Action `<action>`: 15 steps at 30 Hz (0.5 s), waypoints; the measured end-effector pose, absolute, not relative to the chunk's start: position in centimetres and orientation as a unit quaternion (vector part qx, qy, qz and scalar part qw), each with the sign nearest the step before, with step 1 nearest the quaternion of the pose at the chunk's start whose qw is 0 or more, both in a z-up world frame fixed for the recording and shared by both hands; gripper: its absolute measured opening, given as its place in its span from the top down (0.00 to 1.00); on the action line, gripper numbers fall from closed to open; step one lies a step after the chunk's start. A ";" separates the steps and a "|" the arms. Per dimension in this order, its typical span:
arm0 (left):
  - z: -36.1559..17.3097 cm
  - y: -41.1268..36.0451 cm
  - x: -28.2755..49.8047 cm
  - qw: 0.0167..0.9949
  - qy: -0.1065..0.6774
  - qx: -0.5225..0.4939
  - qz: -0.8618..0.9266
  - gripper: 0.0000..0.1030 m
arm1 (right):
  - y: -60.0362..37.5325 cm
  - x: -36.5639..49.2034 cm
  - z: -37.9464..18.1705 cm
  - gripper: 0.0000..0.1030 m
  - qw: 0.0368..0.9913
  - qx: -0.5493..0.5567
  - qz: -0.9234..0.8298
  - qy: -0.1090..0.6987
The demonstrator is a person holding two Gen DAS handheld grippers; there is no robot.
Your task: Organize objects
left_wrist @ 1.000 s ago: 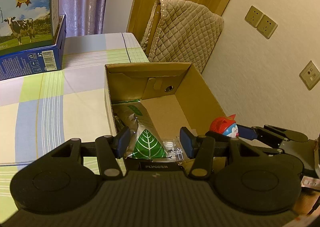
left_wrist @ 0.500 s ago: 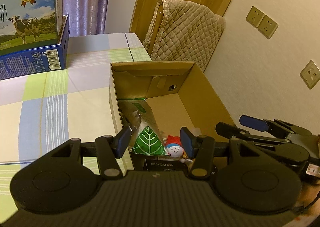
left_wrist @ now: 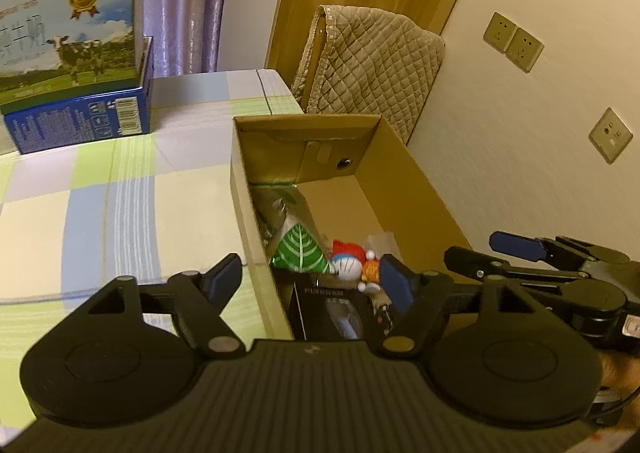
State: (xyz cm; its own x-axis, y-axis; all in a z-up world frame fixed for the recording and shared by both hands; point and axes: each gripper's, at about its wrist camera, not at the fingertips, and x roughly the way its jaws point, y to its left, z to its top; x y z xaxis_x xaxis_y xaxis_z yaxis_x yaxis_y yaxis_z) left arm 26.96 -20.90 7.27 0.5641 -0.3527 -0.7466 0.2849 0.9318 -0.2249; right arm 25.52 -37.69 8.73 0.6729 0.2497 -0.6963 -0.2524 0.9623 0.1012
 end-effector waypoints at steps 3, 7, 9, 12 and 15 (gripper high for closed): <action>7.5 -20.4 25.0 0.887 0.427 -0.036 -0.173 0.21 | -38.0 23.5 9.1 0.40 0.913 0.002 0.139 0.384; 7.9 -19.8 22.0 0.892 0.416 -0.034 -0.172 0.06 | -38.1 20.6 10.0 0.40 0.912 0.000 0.141 0.385; 8.1 -19.5 20.6 0.896 0.410 -0.032 -0.169 0.03 | -37.9 19.0 10.5 0.40 0.913 -0.012 0.140 0.383; 8.5 -19.0 18.3 0.901 0.399 -0.031 -0.168 0.01 | -38.0 16.6 11.0 0.39 0.913 -0.018 0.134 0.386; 8.9 -18.3 16.2 0.908 0.386 -0.027 -0.163 0.01 | -38.2 14.4 11.2 0.39 0.911 -0.014 0.131 0.390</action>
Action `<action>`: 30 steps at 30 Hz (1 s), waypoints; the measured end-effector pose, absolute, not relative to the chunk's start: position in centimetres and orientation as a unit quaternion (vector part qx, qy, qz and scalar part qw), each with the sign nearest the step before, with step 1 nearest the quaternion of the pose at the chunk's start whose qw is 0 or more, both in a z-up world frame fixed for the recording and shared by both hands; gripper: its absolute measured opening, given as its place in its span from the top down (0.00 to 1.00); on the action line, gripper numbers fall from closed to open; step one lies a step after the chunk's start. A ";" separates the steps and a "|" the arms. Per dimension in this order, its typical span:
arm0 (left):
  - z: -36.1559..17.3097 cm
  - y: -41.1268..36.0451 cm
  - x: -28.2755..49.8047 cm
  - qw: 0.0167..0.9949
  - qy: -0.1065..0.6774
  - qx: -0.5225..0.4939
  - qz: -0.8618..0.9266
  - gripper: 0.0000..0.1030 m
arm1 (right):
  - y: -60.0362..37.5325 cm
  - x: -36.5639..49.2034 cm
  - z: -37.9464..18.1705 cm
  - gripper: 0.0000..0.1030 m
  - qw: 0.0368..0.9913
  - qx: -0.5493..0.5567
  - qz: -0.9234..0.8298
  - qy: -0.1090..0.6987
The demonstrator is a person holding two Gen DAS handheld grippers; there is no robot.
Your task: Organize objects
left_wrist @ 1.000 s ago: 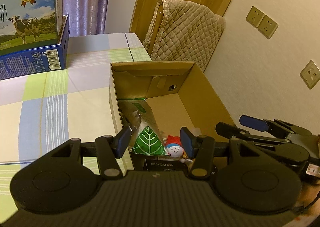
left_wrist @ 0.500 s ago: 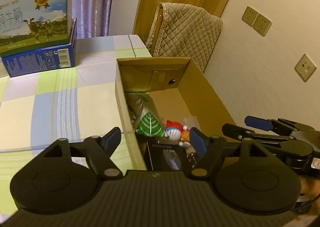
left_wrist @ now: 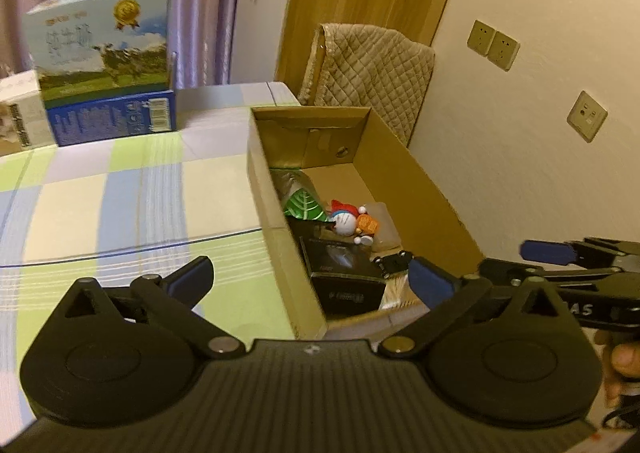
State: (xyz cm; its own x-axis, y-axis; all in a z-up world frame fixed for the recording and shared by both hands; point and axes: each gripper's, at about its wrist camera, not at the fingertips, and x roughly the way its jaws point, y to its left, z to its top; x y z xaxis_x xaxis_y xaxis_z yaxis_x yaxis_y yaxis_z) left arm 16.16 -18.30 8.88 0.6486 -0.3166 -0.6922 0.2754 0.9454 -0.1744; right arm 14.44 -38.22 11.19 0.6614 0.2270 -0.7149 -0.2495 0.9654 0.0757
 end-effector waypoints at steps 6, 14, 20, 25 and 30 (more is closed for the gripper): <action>9.0 -16.7 11.9 0.910 0.383 -0.029 -0.155 0.01 | -38.4 10.8 11.4 0.39 0.911 -0.006 0.125 0.393; 9.3 -15.3 7.3 0.913 0.383 -0.043 -0.135 0.01 | -37.8 6.7 11.8 0.39 0.914 0.007 0.128 0.385; 9.1 -14.3 5.1 0.915 0.383 -0.041 -0.124 0.01 | -37.2 4.4 11.6 0.39 0.911 0.002 0.134 0.389; 8.2 -14.1 3.0 0.918 0.378 -0.030 -0.114 0.01 | -37.0 3.0 11.1 0.39 0.910 0.002 0.134 0.392; 6.9 -13.7 1.7 0.913 0.394 -0.030 -0.103 0.01 | -36.6 2.5 10.3 0.39 0.905 0.001 0.137 0.402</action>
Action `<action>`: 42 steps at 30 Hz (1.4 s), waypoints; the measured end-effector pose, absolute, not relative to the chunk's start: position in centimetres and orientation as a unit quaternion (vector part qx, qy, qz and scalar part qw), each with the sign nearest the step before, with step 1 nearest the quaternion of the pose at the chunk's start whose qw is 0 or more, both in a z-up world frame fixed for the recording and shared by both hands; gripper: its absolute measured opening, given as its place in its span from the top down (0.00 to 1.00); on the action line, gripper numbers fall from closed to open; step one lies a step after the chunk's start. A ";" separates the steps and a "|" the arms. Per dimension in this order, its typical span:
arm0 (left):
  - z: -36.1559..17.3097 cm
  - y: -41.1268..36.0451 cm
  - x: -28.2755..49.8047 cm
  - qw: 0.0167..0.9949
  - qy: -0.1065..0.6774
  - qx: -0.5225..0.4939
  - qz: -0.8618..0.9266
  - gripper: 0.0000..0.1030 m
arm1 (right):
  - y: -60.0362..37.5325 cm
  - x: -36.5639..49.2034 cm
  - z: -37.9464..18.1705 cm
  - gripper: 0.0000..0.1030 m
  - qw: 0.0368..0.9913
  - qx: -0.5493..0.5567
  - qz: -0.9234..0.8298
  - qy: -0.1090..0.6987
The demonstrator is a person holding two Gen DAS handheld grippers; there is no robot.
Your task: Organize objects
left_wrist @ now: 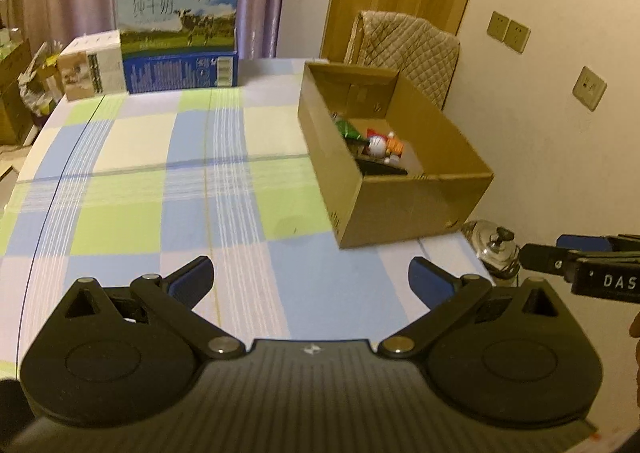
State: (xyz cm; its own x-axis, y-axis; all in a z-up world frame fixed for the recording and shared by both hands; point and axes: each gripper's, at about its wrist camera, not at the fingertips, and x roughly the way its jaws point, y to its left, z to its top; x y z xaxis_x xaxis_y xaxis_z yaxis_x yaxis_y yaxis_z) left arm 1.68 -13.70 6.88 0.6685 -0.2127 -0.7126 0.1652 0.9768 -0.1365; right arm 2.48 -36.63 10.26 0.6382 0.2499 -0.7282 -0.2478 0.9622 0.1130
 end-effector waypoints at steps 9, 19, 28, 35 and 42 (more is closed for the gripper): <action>5.7 -13.9 0.4 0.911 0.399 -0.022 -0.100 0.01 | -35.8 1.6 9.2 0.39 0.900 -0.001 0.147 0.411; 5.6 -14.5 0.8 0.909 0.405 -0.025 -0.099 0.01 | -35.4 1.7 9.5 0.39 0.901 -0.002 0.147 0.407; 5.7 -14.8 0.7 0.910 0.402 -0.022 -0.098 0.01 | -35.4 1.6 9.4 0.39 0.901 -0.001 0.148 0.409; 5.7 -14.9 0.8 0.909 0.404 -0.023 -0.098 0.01 | -35.4 1.6 9.4 0.39 0.900 0.000 0.149 0.409; 5.7 -15.0 0.8 0.909 0.404 -0.024 -0.099 0.01 | -35.2 1.6 9.4 0.39 0.900 0.000 0.150 0.409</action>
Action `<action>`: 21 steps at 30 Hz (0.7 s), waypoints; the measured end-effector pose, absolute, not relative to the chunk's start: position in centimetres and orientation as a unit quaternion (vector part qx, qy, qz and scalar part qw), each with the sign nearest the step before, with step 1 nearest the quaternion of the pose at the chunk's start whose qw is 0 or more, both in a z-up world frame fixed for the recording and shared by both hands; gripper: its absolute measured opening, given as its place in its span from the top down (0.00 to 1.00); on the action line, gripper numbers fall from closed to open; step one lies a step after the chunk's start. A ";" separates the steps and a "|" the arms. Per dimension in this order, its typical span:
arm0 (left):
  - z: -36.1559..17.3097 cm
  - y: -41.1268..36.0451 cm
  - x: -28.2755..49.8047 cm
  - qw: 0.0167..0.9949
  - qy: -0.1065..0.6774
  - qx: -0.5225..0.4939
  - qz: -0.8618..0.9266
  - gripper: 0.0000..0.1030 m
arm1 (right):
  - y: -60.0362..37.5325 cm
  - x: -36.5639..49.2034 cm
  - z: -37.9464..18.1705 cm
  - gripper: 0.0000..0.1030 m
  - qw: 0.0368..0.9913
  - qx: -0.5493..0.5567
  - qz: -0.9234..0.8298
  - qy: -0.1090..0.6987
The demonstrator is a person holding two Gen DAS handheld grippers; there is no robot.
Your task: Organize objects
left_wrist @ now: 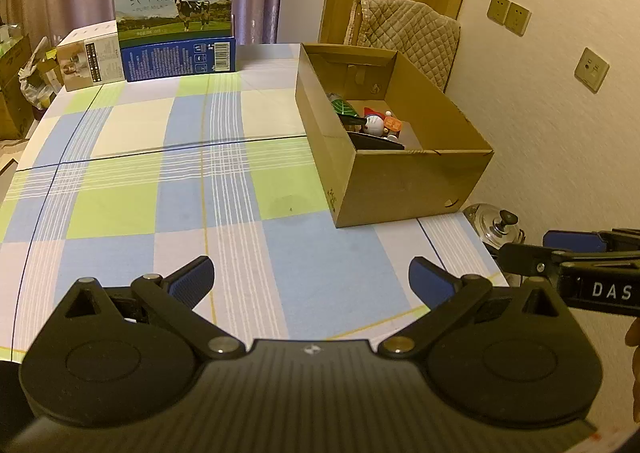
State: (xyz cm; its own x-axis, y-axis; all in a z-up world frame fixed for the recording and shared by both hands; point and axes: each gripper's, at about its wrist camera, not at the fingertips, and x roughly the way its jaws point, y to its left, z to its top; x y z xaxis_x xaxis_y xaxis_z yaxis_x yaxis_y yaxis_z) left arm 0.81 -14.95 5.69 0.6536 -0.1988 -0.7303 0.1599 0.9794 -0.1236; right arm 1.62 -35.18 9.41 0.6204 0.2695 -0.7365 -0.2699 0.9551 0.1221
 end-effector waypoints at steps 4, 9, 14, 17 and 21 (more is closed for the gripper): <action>5.7 -15.0 0.9 0.909 0.404 -0.024 -0.097 0.01 | -35.1 1.6 9.4 0.39 0.900 0.000 0.150 0.409; 5.7 -15.0 0.9 0.909 0.405 -0.025 -0.096 0.01 | -35.0 1.6 9.4 0.39 0.900 0.000 0.150 0.409; 5.6 -15.0 1.0 0.909 0.405 -0.025 -0.097 0.01 | -35.0 1.6 9.4 0.39 0.900 0.000 0.150 0.409; 5.6 -15.0 1.0 0.909 0.405 -0.026 -0.096 0.01 | -35.0 1.6 9.4 0.39 0.900 0.000 0.150 0.409; 5.6 -15.0 1.0 0.910 0.403 -0.027 -0.095 0.01 | -35.0 1.6 9.4 0.39 0.900 0.000 0.150 0.409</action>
